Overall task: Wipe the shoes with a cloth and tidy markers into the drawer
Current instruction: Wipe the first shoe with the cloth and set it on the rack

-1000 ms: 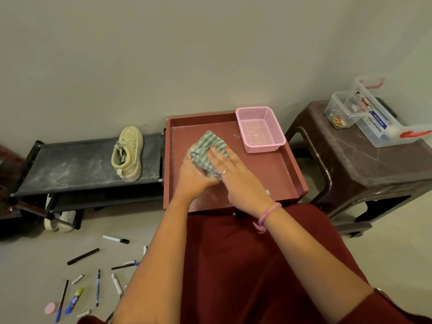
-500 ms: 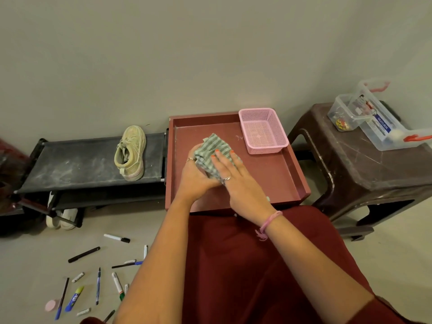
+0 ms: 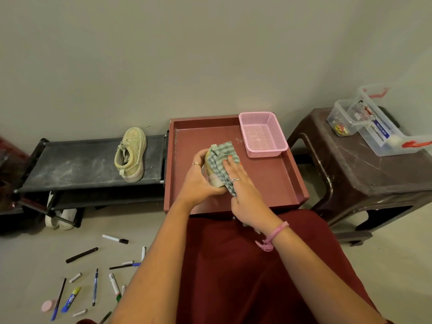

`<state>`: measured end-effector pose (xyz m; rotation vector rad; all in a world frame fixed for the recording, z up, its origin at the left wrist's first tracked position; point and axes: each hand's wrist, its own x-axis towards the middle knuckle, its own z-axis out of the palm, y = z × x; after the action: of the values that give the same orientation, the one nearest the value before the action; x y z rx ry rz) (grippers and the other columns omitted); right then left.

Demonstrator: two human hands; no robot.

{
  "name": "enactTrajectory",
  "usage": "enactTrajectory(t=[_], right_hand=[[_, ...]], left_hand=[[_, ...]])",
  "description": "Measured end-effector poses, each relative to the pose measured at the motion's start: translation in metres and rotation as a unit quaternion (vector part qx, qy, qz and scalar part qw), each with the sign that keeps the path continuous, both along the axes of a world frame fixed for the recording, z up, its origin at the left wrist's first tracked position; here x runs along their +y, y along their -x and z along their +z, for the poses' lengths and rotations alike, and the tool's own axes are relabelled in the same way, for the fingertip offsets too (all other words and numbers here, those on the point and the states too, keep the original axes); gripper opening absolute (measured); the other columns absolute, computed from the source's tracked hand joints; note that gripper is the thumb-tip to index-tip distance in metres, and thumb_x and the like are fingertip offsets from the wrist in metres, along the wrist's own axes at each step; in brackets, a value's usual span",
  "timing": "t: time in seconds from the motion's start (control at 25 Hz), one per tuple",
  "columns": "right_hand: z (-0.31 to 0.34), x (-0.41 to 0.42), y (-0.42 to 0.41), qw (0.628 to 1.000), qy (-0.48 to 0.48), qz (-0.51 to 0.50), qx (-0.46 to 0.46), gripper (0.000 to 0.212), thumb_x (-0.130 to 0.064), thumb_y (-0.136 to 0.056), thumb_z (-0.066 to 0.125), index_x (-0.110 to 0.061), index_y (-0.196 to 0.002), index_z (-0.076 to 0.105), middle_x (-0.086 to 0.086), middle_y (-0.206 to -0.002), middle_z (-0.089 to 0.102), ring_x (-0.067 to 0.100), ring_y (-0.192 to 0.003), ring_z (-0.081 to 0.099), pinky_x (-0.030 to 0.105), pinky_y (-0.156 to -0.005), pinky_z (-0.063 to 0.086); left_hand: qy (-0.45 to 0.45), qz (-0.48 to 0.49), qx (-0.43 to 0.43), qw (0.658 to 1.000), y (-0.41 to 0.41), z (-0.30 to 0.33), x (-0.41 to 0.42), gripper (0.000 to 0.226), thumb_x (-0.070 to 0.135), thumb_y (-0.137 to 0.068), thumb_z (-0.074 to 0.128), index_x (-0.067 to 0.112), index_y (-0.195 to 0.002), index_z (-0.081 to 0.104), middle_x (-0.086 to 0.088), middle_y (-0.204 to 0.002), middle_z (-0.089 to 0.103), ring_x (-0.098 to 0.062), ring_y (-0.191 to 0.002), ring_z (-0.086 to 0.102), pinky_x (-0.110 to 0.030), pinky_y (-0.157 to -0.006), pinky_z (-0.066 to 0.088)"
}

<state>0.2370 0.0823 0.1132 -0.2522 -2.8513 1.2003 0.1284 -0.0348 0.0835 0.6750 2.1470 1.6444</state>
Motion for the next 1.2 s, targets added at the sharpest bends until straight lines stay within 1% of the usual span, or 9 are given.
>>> enactTrajectory(t=[0.2,0.36,0.48,0.52,0.6,0.68,0.8,1.0,1.2], right_hand=[[0.008,0.02,-0.005,0.998,-0.052,0.0,-0.02,0.085,0.014,-0.083,0.037,-0.023,-0.153,0.006,-0.011,-0.16,-0.004,0.011,-0.148,-0.005,0.027,-0.119,0.009],[0.015,0.042,0.017,0.996,0.059,0.016,-0.066,0.085,0.016,-0.08,0.038,-0.021,-0.153,0.014,-0.005,-0.159,0.012,0.008,-0.146,0.01,0.021,-0.118,0.011],[0.022,0.052,0.044,0.981,0.148,0.019,-0.127,0.084,0.018,-0.081,0.039,-0.017,-0.153,0.012,-0.001,-0.157,0.021,0.013,-0.145,0.02,0.029,-0.119,0.019],[0.023,0.049,0.05,0.979,0.151,0.03,-0.135,0.084,0.018,-0.081,0.039,-0.017,-0.153,0.011,0.0,-0.157,0.021,0.014,-0.145,0.021,0.029,-0.119,0.019],[0.022,0.035,0.053,0.982,0.116,0.062,-0.136,0.085,0.015,-0.081,0.038,-0.016,-0.153,0.007,0.002,-0.159,0.014,0.015,-0.146,0.014,0.024,-0.118,0.013],[0.016,0.015,0.051,0.988,0.037,0.102,-0.107,0.085,0.013,-0.08,0.037,-0.015,-0.153,0.004,0.002,-0.161,0.001,0.016,-0.148,0.002,0.023,-0.118,0.005],[0.013,-0.001,0.054,0.988,-0.028,0.125,-0.08,0.085,0.015,-0.079,0.036,-0.014,-0.153,0.003,0.001,-0.161,-0.002,0.017,-0.148,-0.001,0.03,-0.121,0.007],[0.024,0.015,0.07,0.985,0.048,0.097,-0.132,0.081,0.013,-0.083,0.037,-0.017,-0.153,0.01,0.001,-0.16,0.012,0.016,-0.147,0.014,0.025,-0.118,0.015],[-0.003,-0.026,0.027,0.986,-0.084,0.138,-0.042,0.089,0.016,-0.079,0.039,-0.019,-0.153,0.004,-0.006,-0.161,-0.007,0.016,-0.148,-0.006,0.03,-0.12,0.005]], left_hand=[[-0.034,-0.007,-0.029,0.999,-0.007,0.0,0.025,0.099,0.015,-0.047,0.087,0.027,-0.132,0.037,0.014,-0.122,0.057,0.0,-0.11,0.059,-0.026,-0.096,0.05],[-0.018,-0.02,-0.013,1.0,-0.003,0.002,0.02,0.099,0.011,-0.049,0.092,0.026,-0.13,0.037,0.009,-0.127,0.053,0.002,-0.112,0.055,-0.018,-0.093,0.047],[0.048,-0.04,0.036,0.997,0.008,0.012,0.002,0.099,0.008,-0.055,0.091,0.024,-0.132,0.031,0.013,-0.123,0.047,0.014,-0.107,0.05,-0.004,-0.086,0.04],[0.075,-0.05,0.053,0.994,0.013,0.017,-0.004,0.103,0.012,-0.056,0.091,0.022,-0.137,0.028,0.012,-0.126,0.045,0.011,-0.111,0.048,-0.007,-0.092,0.039],[0.145,-0.073,0.107,0.981,0.023,0.026,-0.013,0.114,0.023,-0.055,0.089,0.02,-0.146,0.021,0.004,-0.137,0.04,-0.01,-0.127,0.042,-0.033,-0.113,0.032],[0.203,-0.078,0.167,0.962,0.028,0.03,-0.019,0.113,0.033,-0.052,0.087,0.017,-0.146,0.026,-0.002,-0.138,0.038,-0.02,-0.131,0.037,-0.05,-0.114,0.027],[0.221,-0.051,0.163,0.96,0.028,0.028,-0.027,0.111,0.037,-0.049,0.089,0.014,-0.142,0.033,-0.003,-0.135,0.041,-0.018,-0.127,0.04,-0.042,-0.11,0.035],[0.202,0.012,0.13,0.971,0.02,0.018,-0.033,0.123,0.04,-0.046,0.092,0.013,-0.146,0.025,0.0,-0.14,0.035,-0.014,-0.127,0.041,-0.031,-0.108,0.036],[0.126,-0.005,0.149,0.981,0.002,-0.002,-0.043,0.098,0.037,-0.055,0.087,0.023,-0.14,0.041,0.006,-0.135,0.044,-0.004,-0.127,0.044,-0.031,-0.106,0.041]])
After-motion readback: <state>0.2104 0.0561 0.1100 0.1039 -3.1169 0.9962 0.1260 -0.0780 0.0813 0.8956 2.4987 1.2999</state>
